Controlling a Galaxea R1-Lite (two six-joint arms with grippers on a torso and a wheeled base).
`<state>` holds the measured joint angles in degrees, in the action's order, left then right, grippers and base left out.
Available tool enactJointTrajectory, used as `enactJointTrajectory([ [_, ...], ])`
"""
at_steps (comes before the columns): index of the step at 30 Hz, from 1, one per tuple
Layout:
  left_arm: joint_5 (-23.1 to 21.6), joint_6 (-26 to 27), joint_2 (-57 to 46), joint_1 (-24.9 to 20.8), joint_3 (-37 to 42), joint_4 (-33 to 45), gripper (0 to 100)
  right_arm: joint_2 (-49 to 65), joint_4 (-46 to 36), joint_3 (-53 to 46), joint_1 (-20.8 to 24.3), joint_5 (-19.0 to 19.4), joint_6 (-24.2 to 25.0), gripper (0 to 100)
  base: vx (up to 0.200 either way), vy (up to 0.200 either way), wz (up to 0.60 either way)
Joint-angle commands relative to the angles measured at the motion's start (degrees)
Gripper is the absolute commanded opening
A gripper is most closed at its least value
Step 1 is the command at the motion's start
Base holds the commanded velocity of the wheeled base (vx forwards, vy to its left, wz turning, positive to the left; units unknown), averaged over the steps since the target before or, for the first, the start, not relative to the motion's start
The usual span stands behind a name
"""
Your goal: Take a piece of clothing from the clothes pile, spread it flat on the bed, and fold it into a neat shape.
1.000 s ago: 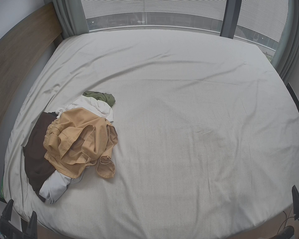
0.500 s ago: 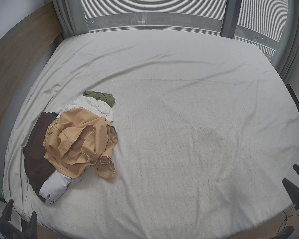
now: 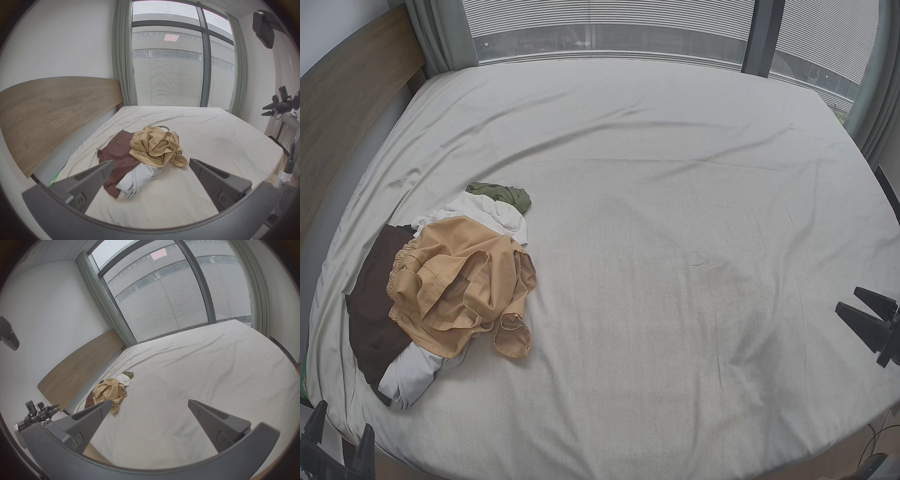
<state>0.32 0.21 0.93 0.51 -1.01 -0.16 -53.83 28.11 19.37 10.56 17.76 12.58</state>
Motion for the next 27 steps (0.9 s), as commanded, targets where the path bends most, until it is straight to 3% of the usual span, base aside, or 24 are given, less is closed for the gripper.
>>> enactJointTrajectory([
  [1,0.0,0.0,-0.9,0.0,1.0,0.0,100,-10.0,3.1,2.1,3.0,0.2,2.2,100,0.0,0.0,0.0],
  [8,0.0,0.0,-0.9,0.0,1.0,0.0,100,-18.3,3.7,6.4,6.6,0.2,5.8,100,0.0,0.0,0.0],
  [23,0.0,0.0,-0.9,0.0,1.0,0.0,100,-33.6,8.8,13.3,13.9,-0.4,6.1,100,0.0,0.0,0.0],
  [27,0.0,0.0,-0.9,0.0,1.0,0.0,100,-40.3,10.6,16.8,17.6,-0.4,6.1,100,0.0,0.0,0.0],
])
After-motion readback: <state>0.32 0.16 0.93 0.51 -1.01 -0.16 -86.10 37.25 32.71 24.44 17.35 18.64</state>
